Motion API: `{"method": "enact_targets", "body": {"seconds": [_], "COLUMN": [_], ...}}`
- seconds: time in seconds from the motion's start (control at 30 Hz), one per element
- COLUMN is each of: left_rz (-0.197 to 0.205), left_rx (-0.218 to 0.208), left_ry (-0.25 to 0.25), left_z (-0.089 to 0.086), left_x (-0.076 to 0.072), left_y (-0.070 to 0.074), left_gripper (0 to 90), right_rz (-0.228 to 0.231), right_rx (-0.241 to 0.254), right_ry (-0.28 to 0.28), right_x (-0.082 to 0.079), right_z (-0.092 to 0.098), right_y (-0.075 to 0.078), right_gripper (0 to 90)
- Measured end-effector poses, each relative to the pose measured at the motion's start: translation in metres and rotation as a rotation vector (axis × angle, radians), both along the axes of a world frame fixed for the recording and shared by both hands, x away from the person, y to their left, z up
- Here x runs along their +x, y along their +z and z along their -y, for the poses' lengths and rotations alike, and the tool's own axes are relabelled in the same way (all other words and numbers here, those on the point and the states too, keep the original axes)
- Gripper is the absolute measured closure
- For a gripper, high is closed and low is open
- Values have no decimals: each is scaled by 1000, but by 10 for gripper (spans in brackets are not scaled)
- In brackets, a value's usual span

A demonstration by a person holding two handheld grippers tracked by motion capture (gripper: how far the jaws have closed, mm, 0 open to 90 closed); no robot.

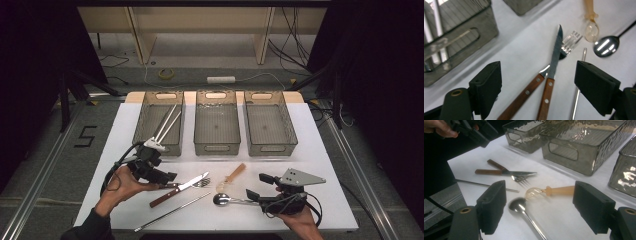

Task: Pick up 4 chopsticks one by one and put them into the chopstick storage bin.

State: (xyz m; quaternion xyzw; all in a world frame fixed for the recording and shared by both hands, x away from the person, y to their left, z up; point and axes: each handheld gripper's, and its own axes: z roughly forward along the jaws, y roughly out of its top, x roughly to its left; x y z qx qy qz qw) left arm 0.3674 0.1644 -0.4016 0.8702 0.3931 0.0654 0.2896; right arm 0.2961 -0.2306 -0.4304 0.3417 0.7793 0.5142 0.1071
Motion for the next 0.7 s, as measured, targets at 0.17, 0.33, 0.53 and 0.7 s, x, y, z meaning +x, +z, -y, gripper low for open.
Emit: {"method": "enact_targets", "body": {"seconds": [0.17,0.33,0.53,0.7], "left_rz": [-22,-57,-93,-114], "left_rx": [31,70,121,165], "left_ry": [-47,-84,-123,-150], "left_z": [8,16,22,26], "left_x": [-11,-22,-32,-39], "left_y": [-5,-12,-24,-32], "left_gripper": [219,228,278,365], "right_rz": [-1,-1,-3,-3], "right_rx": [-2,-6,-9,-10], "right_ry": [-1,1,5,5], "right_x": [0,0,0,0], "right_z": [0,-1,-1,-1], "right_y": [0,0,0,0], "right_gripper": [279,279,279,279]}}
